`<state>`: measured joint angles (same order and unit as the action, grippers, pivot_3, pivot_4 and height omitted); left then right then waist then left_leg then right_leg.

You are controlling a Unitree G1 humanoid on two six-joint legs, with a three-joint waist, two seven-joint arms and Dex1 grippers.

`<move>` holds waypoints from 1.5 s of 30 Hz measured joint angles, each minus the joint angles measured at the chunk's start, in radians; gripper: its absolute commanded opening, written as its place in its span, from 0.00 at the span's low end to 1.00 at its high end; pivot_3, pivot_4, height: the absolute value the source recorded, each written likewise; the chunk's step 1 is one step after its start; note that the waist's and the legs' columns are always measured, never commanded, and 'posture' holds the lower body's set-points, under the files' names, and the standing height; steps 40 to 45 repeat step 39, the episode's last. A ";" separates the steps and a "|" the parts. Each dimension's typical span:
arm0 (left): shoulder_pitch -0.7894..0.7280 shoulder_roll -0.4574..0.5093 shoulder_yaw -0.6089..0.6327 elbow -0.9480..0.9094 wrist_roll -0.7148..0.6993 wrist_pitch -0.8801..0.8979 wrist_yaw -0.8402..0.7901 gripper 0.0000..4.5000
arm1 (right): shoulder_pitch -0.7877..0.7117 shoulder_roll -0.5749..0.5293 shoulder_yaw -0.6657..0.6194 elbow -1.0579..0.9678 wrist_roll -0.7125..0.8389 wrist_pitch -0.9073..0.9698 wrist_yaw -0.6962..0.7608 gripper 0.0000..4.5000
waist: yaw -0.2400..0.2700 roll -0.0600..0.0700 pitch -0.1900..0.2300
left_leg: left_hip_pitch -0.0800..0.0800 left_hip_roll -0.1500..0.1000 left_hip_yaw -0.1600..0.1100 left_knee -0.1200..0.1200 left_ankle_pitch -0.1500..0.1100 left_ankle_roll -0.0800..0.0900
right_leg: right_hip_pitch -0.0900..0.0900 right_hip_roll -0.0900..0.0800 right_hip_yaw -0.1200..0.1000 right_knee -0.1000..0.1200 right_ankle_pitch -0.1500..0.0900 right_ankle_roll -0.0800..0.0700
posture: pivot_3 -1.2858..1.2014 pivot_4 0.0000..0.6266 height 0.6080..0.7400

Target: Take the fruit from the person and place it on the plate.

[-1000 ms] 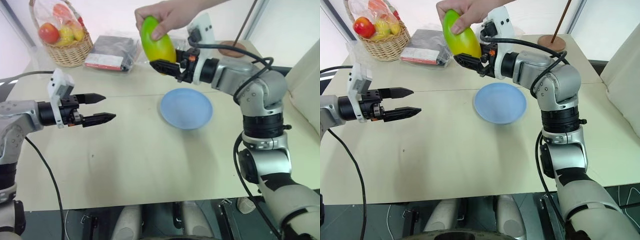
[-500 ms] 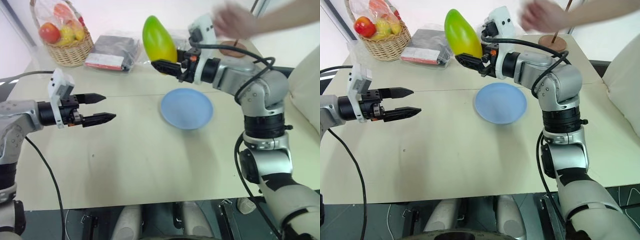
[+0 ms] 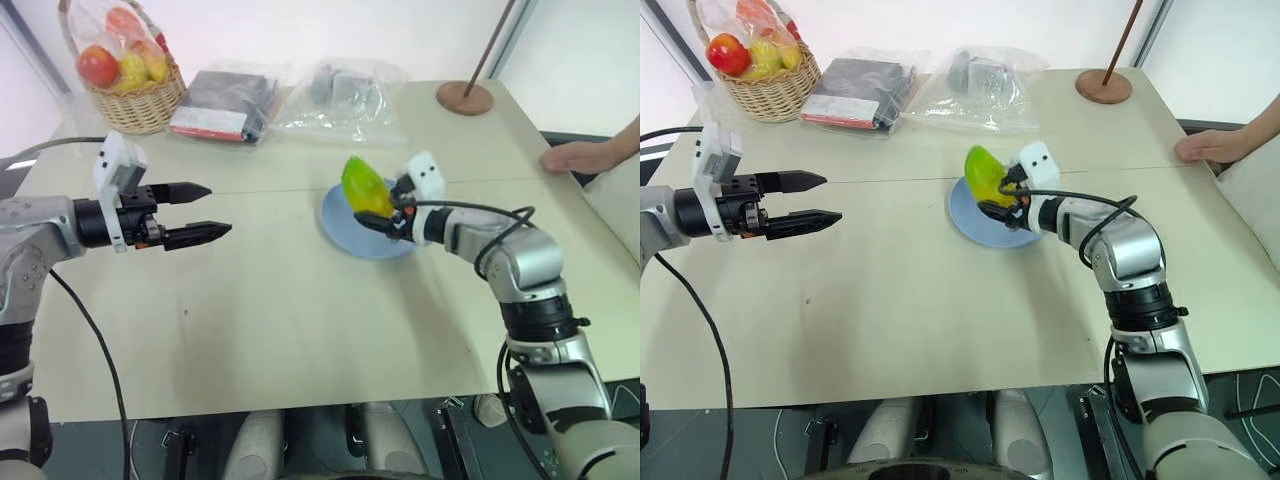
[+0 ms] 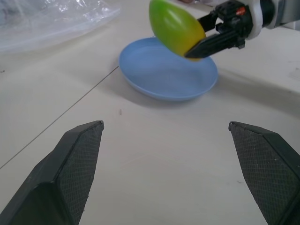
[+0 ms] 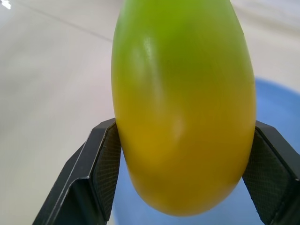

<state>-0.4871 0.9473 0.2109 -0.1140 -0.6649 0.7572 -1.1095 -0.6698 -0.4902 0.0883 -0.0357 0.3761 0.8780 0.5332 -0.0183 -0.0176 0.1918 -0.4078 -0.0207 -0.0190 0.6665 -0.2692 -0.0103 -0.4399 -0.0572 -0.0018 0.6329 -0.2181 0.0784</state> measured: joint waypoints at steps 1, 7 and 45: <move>-0.002 0.000 -0.001 0.004 0.000 0.000 -0.001 1.00 | 0.006 0.000 0.009 0.003 -0.012 -0.010 0.000 0.67 | 0.000 0.000 0.000 | 0.000 0.000 0.000 0.000 0.000 0.000 | 0.000 0.000 0.000 0.000 0.000 0.000 | 0.52 0.24 1.00; -0.019 0.000 -0.007 0.015 0.002 0.000 -0.008 1.00 | 0.022 0.000 0.016 0.039 -0.069 -0.061 -0.001 0.67 | 0.002 0.000 0.000 | 0.000 0.000 0.000 0.000 0.000 0.000 | 0.000 0.000 0.000 0.000 0.000 0.000 | 0.52 0.24 1.00; -0.021 0.005 -0.040 0.014 0.000 0.014 -0.061 1.00 | 0.118 -0.405 -0.392 -0.511 0.333 0.243 0.273 0.99 | 0.005 0.000 0.000 | 0.001 0.001 -0.001 0.000 0.000 0.000 | 0.002 0.000 0.000 -0.001 0.000 0.000 | 0.52 0.24 1.00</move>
